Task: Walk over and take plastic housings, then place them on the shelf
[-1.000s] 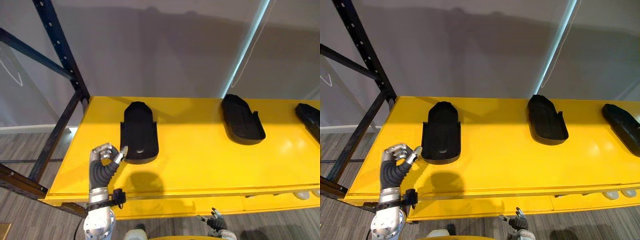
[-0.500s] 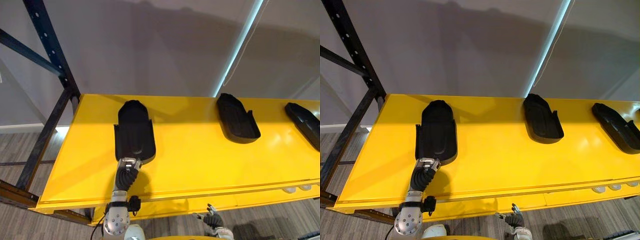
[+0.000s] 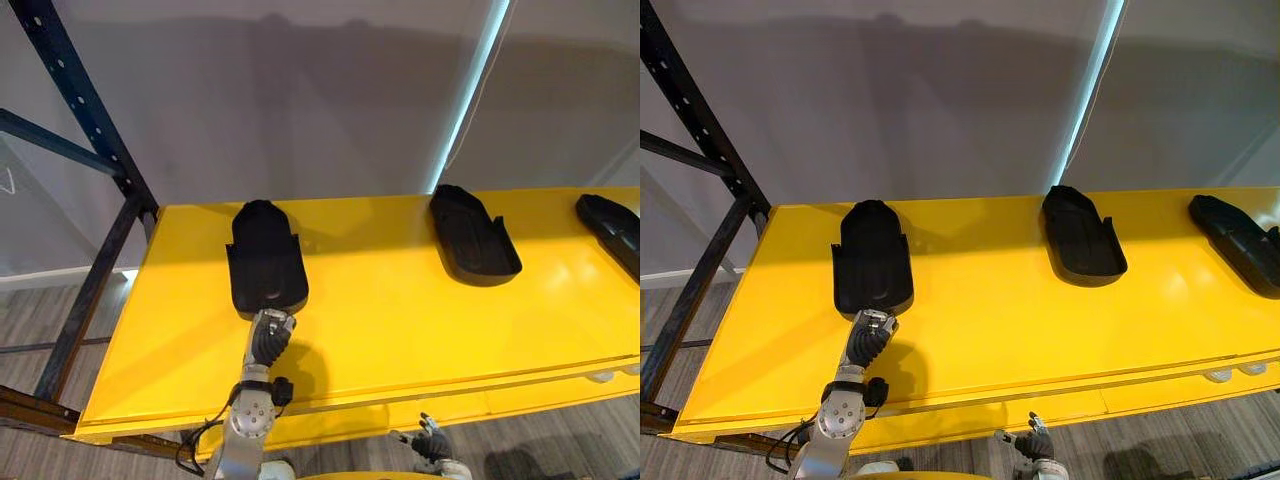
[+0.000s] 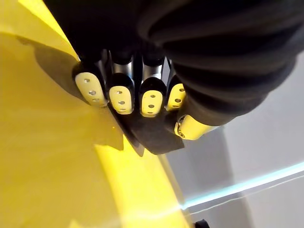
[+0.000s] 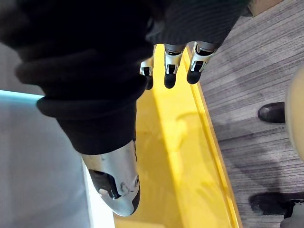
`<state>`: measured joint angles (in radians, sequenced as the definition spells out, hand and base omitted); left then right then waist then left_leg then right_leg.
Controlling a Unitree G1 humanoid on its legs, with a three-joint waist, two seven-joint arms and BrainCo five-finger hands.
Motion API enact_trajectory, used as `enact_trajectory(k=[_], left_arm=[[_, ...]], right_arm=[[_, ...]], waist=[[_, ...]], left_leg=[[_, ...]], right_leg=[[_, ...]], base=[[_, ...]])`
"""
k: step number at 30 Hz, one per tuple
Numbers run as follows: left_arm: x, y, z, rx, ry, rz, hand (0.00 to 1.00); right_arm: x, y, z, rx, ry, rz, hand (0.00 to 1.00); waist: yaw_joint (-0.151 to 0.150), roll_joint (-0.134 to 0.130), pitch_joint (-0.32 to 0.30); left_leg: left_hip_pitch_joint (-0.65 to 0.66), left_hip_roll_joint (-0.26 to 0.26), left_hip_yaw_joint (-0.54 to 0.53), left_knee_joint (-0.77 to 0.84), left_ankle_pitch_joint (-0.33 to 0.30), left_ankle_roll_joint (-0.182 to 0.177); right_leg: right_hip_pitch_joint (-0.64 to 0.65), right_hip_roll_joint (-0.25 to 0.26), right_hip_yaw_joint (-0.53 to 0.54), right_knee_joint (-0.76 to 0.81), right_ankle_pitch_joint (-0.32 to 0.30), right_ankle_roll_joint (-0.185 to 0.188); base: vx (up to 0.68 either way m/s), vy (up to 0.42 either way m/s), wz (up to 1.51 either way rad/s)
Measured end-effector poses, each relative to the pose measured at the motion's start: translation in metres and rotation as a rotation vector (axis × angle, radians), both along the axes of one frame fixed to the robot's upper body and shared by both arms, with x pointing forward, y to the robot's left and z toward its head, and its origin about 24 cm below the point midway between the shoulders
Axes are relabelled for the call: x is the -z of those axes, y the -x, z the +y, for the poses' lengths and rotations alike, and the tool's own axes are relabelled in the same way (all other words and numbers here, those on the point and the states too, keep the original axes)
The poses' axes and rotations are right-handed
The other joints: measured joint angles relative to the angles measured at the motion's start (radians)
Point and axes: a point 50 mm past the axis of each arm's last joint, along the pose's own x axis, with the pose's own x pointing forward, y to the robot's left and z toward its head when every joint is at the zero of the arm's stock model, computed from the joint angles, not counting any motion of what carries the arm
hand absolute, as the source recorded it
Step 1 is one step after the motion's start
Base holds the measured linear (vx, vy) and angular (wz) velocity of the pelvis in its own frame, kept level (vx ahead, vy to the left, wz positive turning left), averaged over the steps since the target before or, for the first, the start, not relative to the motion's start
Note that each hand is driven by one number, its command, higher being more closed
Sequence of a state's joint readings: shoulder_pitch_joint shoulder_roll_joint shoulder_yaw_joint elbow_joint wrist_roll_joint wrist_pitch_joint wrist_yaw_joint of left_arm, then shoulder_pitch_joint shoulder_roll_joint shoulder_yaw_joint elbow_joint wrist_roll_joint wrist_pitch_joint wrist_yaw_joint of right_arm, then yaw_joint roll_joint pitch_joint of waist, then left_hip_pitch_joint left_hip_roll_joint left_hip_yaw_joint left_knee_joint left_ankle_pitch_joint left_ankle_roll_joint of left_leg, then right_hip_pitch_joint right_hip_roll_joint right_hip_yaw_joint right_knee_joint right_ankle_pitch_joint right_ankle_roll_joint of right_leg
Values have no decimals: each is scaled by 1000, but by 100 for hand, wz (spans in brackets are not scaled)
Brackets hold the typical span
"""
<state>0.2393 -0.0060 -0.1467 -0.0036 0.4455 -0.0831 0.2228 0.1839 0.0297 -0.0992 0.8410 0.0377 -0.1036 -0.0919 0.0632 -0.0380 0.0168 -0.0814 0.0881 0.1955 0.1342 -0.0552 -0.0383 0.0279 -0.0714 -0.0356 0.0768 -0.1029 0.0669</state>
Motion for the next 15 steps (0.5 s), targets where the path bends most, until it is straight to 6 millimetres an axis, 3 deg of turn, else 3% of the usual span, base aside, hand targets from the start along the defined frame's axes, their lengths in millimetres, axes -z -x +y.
enact_trajectory(k=[9, 11, 15], left_arm=[[-1, -3, 3, 6, -31, -7, 100], [-14, -3, 2, 11, -28, -60, 100], [-76, -1, 4, 16, 21, -348, 100]], right_arm=[[2, 2, -2, 9, 2, 15, 0], [4, 4, -1, 10, -2, 28, 0], [5, 7, 0, 20, -7, 38, 0]], waist=[[-12, -4, -6], [-21, -9, -6], [-19, -23, -10]], left_leg=[[89, -32, -3, -216, 117, 7], [92, -35, -3, -227, 121, 8], [79, -38, -9, -215, 112, 9]], right_leg=[[1, -3, -4, -14, 7, 6], [1, -4, -4, -15, 10, 10], [4, -12, -3, -15, 17, 13]], base=[[-15, -5, 3], [0, 0, 0], [10, 30, 5]])
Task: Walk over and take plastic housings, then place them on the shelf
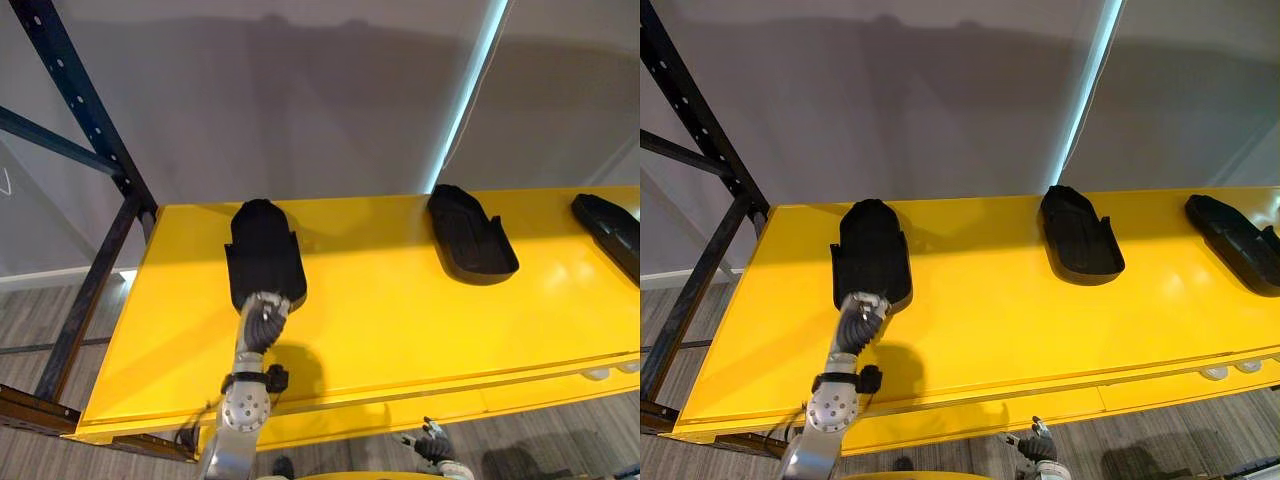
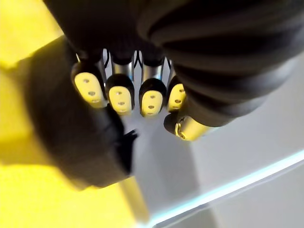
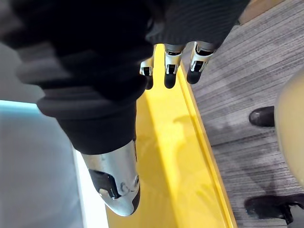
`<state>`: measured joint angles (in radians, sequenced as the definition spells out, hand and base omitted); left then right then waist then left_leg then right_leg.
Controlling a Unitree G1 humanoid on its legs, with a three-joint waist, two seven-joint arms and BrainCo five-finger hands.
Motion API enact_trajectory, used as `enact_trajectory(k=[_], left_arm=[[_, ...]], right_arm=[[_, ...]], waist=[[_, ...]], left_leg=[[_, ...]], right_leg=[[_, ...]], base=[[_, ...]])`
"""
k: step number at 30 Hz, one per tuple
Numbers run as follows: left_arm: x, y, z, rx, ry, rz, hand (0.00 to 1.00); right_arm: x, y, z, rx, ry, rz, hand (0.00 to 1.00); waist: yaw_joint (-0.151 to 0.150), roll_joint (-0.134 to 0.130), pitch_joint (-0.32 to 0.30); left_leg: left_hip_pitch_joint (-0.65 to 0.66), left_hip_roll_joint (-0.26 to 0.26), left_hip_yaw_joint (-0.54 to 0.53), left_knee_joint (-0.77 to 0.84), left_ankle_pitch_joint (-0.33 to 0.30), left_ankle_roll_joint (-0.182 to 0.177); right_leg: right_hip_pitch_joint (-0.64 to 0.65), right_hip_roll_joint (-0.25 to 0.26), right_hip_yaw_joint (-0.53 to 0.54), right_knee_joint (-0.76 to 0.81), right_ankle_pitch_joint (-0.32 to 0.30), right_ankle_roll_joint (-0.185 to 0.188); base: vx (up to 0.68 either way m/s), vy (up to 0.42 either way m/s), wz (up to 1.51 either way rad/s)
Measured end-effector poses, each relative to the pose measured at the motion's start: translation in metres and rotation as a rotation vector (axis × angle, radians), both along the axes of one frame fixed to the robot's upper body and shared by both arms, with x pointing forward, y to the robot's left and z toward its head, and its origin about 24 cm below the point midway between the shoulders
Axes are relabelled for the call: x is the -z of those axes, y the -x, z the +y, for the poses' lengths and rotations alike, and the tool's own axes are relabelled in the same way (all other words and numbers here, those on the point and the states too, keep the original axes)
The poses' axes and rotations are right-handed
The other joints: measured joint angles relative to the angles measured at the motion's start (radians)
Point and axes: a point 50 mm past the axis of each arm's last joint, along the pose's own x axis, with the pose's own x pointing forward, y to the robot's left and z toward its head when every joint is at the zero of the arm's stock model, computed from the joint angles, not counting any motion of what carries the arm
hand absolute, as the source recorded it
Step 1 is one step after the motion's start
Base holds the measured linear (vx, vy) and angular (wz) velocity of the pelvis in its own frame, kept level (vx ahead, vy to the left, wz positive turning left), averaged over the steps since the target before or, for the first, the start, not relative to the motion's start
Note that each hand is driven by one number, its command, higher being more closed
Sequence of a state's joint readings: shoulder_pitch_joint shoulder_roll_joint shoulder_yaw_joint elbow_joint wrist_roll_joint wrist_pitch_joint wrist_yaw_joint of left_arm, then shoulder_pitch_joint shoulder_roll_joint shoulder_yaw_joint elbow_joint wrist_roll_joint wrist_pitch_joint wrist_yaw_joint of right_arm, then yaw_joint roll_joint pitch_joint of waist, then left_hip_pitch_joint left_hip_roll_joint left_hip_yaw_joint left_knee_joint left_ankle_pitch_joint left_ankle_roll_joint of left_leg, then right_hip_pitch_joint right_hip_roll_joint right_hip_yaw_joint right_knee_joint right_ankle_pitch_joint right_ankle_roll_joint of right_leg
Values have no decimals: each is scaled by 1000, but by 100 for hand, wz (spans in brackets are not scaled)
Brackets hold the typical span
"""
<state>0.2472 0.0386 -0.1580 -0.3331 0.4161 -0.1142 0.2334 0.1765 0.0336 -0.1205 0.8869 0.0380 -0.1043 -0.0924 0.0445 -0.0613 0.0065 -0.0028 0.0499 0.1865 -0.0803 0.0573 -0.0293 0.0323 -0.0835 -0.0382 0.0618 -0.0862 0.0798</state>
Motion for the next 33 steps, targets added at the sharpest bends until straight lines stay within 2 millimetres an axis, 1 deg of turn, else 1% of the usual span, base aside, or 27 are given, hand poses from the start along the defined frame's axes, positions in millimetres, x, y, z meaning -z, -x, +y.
enact_trajectory(k=[1, 2, 3, 5, 6, 7, 8, 9, 10, 11, 12, 15, 17, 18, 20, 21, 23, 24, 26, 28, 29, 30, 33], left_arm=[[-19, 3, 3, -4, 35, -91, 100], [-29, 6, 4, -3, 56, -142, 100], [-44, 11, 7, -5, 90, -220, 100], [-61, 24, 24, -85, 142, -326, 100], [-65, 27, 31, -120, 150, -349, 100], [-70, 34, 44, -193, 166, -386, 100], [-72, 40, 56, -259, 176, -412, 100], [-72, 43, 62, -296, 187, -423, 100], [-71, 49, 74, -370, 220, -439, 100], [-69, 55, 83, -433, 243, -446, 100], [-67, 59, 89, -471, 251, -444, 100], [-48, 73, 106, -603, 271, -367, 100], [-22, 78, 116, -677, 285, -233, 100], [2, 80, 119, -713, 301, -113, 100], [21, 82, 120, -727, 322, -16, 100], [51, 87, 120, -748, 331, 146, 100], [67, 91, 120, -771, 346, 223, 100], [87, 98, 119, -799, 362, 317, 100], [89, 100, 121, -809, 349, 323, 100], [97, 103, 124, -832, 350, 354, 100], [103, 106, 125, -842, 353, 381, 100], [109, 105, 123, -833, 358, 396, 100], [124, 107, 121, -833, 373, 461, 100]], right_arm=[[0, 0, -1, 6, 1, -1, 0], [0, 0, -1, 10, 2, -1, 0], [0, 0, -1, 12, 1, 0, 0], [0, 0, -2, 25, 1, -2, 0], [0, -1, -2, 25, 1, -4, 0], [-1, -2, -2, 25, 1, -7, 0], [-1, -3, -2, 24, 0, -8, 0], [-1, -3, -2, 24, 0, -9, 0], [-1, -3, -2, 24, -1, -10, 0], [-1, -3, -1, 23, -3, -9, 0], [-1, -3, -1, 22, -3, -9, 0], [-1, -5, 0, 17, -4, -13, 0], [-2, -9, 4, 16, -9, -25, 0], [-3, -12, 6, 10, -10, -32, 0], [-4, -15, 7, 8, -11, -39, 0], [-6, -19, 8, 10, -9, -57, 0], [-8, -22, 7, 7, -4, -72, 0], [-10, -25, 9, -9, -1, -80, 0], [-9, -23, 10, -15, -1, -75, 0], [-8, -22, 11, -20, -3, -67, 0], [-8, -22, 12, -21, -3, -65, 0], [-8, -21, 11, -17, -3, -57, 0], [-8, -21, 11, -14, -3, -54, 0]], waist=[[-2, 1, 0], [-1, 1, 1], [-1, 2, 1], [1, 8, 5], [1, 8, 5], [1, 14, 8], [3, 14, 8], [3, 14, 8], [10, 15, 9], [22, 14, 9], [24, 14, 9], [27, 7, 12], [27, -3, 13], [27, -11, 16], [27, -17, 20], [27, -22, 27], [28, -27, 32], [27, -32, 33], [28, -29, 33], [27, -18, 34], [27, -15, 36], [31, -2, 36], [31, 9, 42]], left_leg=[[-1, -1, -5, -3, -5, 7], [-1, -2, -8, -9, -5, 7], [3, -3, -16, -18, -5, 7], [13, -2, -22, -21, -5, 7], [15, -2, -23, -21, -5, 7], [16, -2, -31, -21, -5, 7], [15, -3, -37, -21, -5, 7], [14, -3, -40, -21, -5, 7], [13, -3, -43, -21, -4, 6], [14, -4, -46, -21, -3, 5], [14, -5, -48, -21, -3, 5], [12, -6, -52, -15, 4, 2], [-4, -8, -61, 10, 4, 3], [-21, -10, -63, 35, -3, 12], [-33, -13, -67, 57, -12, 17], [-54, -16, -71, 102, -37, 20], [-67, -15, -70, 138, -59, 20], [-94, -10, -67, 202, -96, 20], [-107, -6, -65, 249, -123, 21], [-119, 0, -60, 292, -149, 22], [-125, 1, -60, 304, -154, 23], [-127, 0, -61, 311, -158, 26], [-128, -4, -61, 310, -159, 27]], right_leg=[[4, -1, -7, 0, 2, 3], [8, -1, -11, 0, 2, 3], [15, -2, -18, 0, 2, 3], [25, -1, -24, 2, 2, 4], [27, -1, -27, 2, 2, 4], [31, -1, -37, 2, 1, 4], [32, -1, -44, 2, 1, 4], [32, -1, -45, 2, 1, 4], [32, -1, -50, 1, -2, 3], [31, -3, -61, 2, -7, 2], [32, -4, -68, 2, -8, 2], [31, -7, -86, 2, -12, 7], [31, -12, -100, 4, -16, 11], [31, -16, -108, 5, -17, 11], [31, -20, -116, 6, -17, 12], [33, -26, -120, 8, -17, 12], [35, -25, -119, 10, -19, 10], [36, -24, -119, 18, -26, 2], [37, -23, -119, 29, -42, -8], [37, -21, -118, 41, -54, -11], [37, -21, -119, 41, -55, -10], [37, -26, -119, 41, -58, -9], [36, -28, -120, 41, -61, -11]], base=[[-25, 17, 13], [-48, 12, 18], [-41, 5, 15], [-23, 5, 10], [-23, -1, 10], [-30, -10, 14], [-32, -12, 15], [-34, -13, 12], [-30, -15, 9], [-24, -15, 11], [-11, -12, 19], [-4, 0, 18], [13, 11, 22], [5, 19, 18], [4, 28, 13], [2, 38, 7], [-12, 35, 0], [-25, 29, -3], [-20, 23, -4], [-12, 12, -5], [0, 0, 0], [0, 0, 0], [0, 0, 0]])
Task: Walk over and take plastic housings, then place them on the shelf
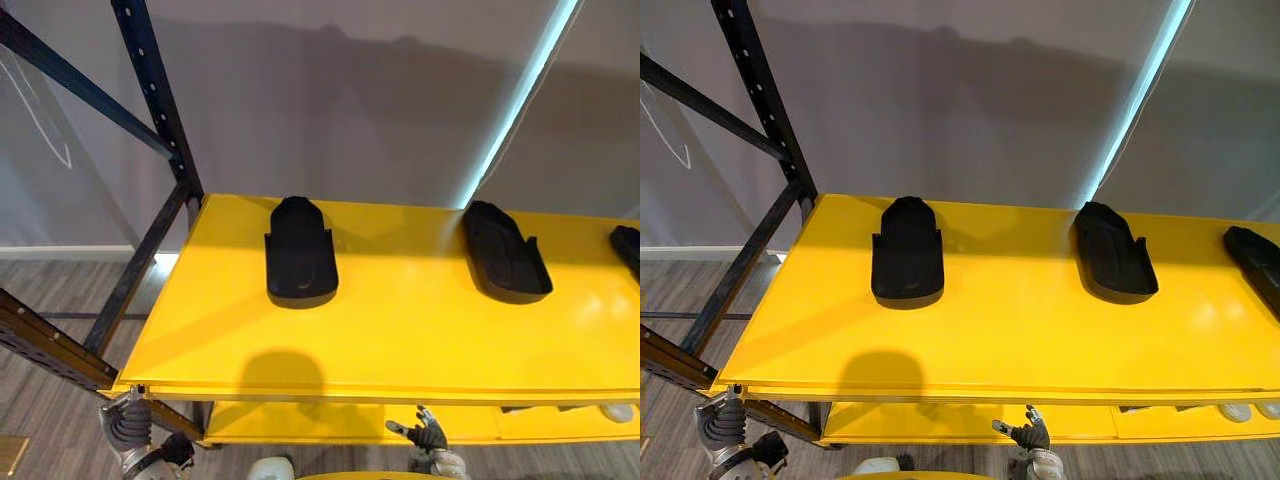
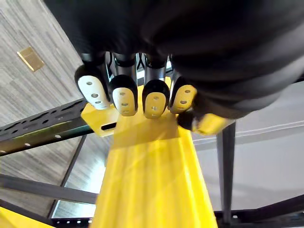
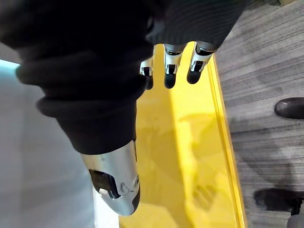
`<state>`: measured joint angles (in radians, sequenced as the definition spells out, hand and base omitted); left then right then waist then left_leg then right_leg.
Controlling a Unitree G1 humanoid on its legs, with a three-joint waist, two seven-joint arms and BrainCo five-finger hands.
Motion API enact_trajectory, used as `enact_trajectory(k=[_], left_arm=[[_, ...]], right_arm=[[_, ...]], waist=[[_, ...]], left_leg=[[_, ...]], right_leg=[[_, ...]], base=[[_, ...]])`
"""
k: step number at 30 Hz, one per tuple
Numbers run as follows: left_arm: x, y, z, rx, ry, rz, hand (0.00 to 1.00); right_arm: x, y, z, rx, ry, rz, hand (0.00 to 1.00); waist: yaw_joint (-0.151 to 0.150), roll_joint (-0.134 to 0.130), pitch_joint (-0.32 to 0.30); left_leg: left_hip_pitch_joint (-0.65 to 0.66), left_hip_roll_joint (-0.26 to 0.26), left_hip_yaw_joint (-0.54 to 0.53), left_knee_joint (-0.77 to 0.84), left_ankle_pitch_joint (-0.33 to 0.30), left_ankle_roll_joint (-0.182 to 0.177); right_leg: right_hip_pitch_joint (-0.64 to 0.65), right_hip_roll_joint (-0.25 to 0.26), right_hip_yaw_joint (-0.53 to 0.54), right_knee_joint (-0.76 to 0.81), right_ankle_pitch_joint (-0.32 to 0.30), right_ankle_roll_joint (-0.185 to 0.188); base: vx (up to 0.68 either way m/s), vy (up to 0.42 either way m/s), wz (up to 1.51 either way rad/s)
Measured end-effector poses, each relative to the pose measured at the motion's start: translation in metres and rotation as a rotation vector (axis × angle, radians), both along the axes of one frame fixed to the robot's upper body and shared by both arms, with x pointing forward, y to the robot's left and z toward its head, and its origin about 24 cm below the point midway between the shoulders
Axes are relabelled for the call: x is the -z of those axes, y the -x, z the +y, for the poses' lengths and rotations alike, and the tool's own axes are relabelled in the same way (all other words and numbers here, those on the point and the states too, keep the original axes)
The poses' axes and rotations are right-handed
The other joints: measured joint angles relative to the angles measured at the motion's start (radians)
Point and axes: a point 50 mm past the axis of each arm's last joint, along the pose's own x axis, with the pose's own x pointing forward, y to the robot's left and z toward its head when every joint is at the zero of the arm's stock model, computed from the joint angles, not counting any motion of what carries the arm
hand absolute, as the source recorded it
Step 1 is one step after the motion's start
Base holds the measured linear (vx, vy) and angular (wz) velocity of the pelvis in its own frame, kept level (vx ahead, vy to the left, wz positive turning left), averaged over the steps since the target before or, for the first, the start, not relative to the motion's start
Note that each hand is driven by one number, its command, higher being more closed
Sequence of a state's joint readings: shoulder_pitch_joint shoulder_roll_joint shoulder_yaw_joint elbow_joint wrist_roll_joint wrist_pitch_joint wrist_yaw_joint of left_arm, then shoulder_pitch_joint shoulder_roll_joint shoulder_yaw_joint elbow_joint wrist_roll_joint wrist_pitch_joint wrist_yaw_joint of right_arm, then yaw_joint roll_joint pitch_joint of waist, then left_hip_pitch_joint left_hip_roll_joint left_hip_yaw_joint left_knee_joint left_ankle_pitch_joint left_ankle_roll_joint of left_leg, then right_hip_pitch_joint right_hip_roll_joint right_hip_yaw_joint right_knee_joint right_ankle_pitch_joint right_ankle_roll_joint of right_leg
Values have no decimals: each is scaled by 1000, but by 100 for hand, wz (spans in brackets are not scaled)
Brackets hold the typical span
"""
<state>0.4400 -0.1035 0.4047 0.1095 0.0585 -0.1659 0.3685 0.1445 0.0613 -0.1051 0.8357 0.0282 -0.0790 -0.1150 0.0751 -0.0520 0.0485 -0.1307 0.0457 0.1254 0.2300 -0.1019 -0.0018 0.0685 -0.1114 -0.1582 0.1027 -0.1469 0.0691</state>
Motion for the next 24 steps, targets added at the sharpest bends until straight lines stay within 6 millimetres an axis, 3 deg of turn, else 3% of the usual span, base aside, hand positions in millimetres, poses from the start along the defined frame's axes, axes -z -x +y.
enact_trajectory(k=[6, 11, 21, 24], left_arm=[[21, 0, -6, 31, 55, 59, 100], [26, -5, -7, 41, 55, 46, 100], [29, -7, -4, -38, 109, -12, 100], [28, -5, 5, -153, 173, -104, 100]], right_arm=[[1, 3, -7, 51, 17, 14, 0], [5, 7, -11, 81, 15, 46, 0], [7, 7, -15, 121, 26, 65, 0], [9, 10, -16, 144, 32, 81, 0]], waist=[[12, 43, -5], [46, 44, -5], [45, 44, -4], [41, 40, 0]], left_leg=[[5, -11, -8, -19, 7, -1], [26, -14, -15, -60, 28, -9], [119, -34, -38, -261, 128, -20], [157, -37, -47, -329, 158, -18]], right_leg=[[-1, -12, -2, -3, 1, 10], [5, -10, -4, -11, 4, 15], [18, -11, -7, -25, 6, 17], [30, -6, -9, -36, 6, 17]], base=[[38, -4, 2], [53, -38, 2], [6, -22, 3], [0, 0, 0]])
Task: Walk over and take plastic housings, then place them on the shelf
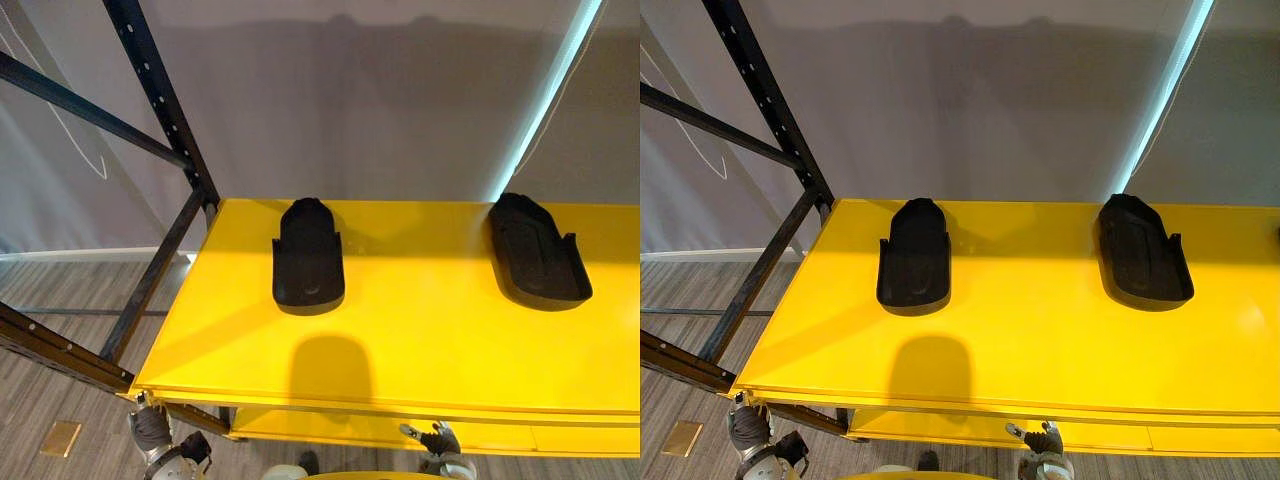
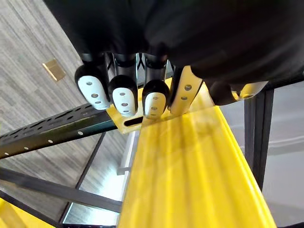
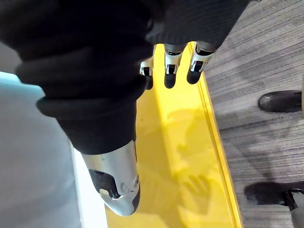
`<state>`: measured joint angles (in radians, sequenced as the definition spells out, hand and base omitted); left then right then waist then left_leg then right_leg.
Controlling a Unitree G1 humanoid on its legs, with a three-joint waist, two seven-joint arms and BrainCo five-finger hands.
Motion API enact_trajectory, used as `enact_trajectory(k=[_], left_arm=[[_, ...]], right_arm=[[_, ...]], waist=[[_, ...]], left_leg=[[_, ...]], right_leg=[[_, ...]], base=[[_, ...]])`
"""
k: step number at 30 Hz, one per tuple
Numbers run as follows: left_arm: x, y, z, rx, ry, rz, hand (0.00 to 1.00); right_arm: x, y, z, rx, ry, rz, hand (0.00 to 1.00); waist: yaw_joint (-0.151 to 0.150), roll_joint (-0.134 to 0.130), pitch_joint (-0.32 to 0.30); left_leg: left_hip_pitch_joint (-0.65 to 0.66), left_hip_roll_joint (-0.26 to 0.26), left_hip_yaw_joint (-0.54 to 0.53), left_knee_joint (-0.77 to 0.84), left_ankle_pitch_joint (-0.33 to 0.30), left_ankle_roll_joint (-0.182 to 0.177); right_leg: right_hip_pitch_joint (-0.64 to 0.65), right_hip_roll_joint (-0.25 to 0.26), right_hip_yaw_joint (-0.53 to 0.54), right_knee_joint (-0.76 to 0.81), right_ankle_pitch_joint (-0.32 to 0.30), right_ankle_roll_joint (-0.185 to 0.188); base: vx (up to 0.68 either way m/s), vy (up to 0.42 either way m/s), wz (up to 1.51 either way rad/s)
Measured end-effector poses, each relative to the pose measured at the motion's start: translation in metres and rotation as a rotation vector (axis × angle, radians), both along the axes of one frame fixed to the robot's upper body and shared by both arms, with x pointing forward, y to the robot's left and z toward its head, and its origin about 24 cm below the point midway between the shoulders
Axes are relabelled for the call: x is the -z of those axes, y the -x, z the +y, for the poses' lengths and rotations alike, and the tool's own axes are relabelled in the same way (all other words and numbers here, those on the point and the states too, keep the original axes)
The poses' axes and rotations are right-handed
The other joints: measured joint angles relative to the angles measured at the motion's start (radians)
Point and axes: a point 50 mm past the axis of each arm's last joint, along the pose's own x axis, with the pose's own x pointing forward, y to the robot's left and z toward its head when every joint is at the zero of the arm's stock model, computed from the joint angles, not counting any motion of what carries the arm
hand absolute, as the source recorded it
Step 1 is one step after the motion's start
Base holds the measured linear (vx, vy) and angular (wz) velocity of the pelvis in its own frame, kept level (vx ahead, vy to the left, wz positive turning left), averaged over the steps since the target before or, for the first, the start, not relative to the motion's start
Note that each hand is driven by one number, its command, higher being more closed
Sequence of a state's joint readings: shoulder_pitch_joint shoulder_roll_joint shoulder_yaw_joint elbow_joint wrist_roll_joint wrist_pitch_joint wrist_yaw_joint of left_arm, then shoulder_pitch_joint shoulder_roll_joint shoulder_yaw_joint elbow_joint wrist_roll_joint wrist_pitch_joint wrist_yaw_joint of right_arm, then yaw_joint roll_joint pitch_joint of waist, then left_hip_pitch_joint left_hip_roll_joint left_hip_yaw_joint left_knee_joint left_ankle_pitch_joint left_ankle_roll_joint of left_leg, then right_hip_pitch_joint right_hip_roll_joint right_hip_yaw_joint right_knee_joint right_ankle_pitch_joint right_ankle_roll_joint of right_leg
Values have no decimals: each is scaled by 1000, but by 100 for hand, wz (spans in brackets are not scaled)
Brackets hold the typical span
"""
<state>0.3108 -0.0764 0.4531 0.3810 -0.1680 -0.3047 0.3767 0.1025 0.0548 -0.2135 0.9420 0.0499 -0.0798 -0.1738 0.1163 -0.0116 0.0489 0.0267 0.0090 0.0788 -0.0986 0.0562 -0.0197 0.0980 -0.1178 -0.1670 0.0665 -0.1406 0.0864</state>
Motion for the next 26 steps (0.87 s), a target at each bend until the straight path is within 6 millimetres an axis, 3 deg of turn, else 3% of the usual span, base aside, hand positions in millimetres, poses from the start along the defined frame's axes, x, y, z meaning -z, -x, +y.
enact_trajectory(k=[1, 4, 8, 12, 14, 15, 17, 18, 22, 26], left_arm=[[7, 12, 17, -251, 89, -34, 100], [22, 54, 30, -573, 179, 8, 100], [9, 80, 47, -714, 107, -4, 100], [4, 81, 48, -721, 84, -30, 100], [14, 78, 40, -653, 113, 20, 100], [37, 76, 19, -507, 202, 147, 0], [52, 74, 1, -356, 261, 250, 0], [69, 73, -23, -175, 344, 369, 0], [79, 75, -37, -5, 395, 459, 0], [82, 72, -41, 147, 381, 517, 0]], right_arm=[[2, 5, 0, 5, -4, 21, 0], [3, 7, 1, 14, -3, 31, 0], [2, 3, 5, 24, -5, 22, 0], [-1, -9, 6, 14, -1, -20, 0], [-2, -11, 6, 6, 3, -32, 0], [-2, -10, 3, 6, 8, -28, 0], [-2, -10, 2, 1, 11, -26, 0], [-1, -7, 4, -10, 7, -17, 0], [1, -7, -1, -43, 8, -4, 0], [0, -5, -13, -50, 34, 2, 0]], waist=[[0, -10, 4], [1, -41, 35], [12, -95, 66], [10, -91, 65], [8, -82, 63], [7, -63, 66], [6, -54, 66], [4, -52, 64], [-2, -55, 62], [-22, -31, 66]], left_leg=[[7, -7, -1, -3, 0, 0], [6, -16, -23, 1, -1, 2], [3, -30, -50, 4, -5, 8], [9, -42, -49, 4, -13, 20], [12, -42, -48, 4, -16, 23], [18, -43, -44, 4, -19, 27], [20, -44, -40, 4, -20, 29], [23, -43, -32, 4, -20, 29], [30, -41, -17, 3, -20, 29], [37, -40, 4, -4, -20, 28]], right_leg=[[7, -1, -1, -2, -4, 1], [19, -5, -19, -3, -12, 6], [35, -15, -37, -11, -15, 8], [41, -26, -24, -10, -13, 6], [41, -24, -18, -9, -3, -9], [40, -27, -9, -1, -2, -11], [38, -28, 2, 2, 0, -13], [37, -28, 8, 2, 0, -13], [37, -22, 25, 2, -1, -13], [34, -22, 36, 0, -1, -12]], base=[[0, 0, 0], [48, -9, 17], [89, 5, 26], [65, 24, 2], [23, 23, -4], [17, 24, -5], [2, 18, -9], [-6, 3, -10], [-23, -21, -14], [-66, -25, -16]])
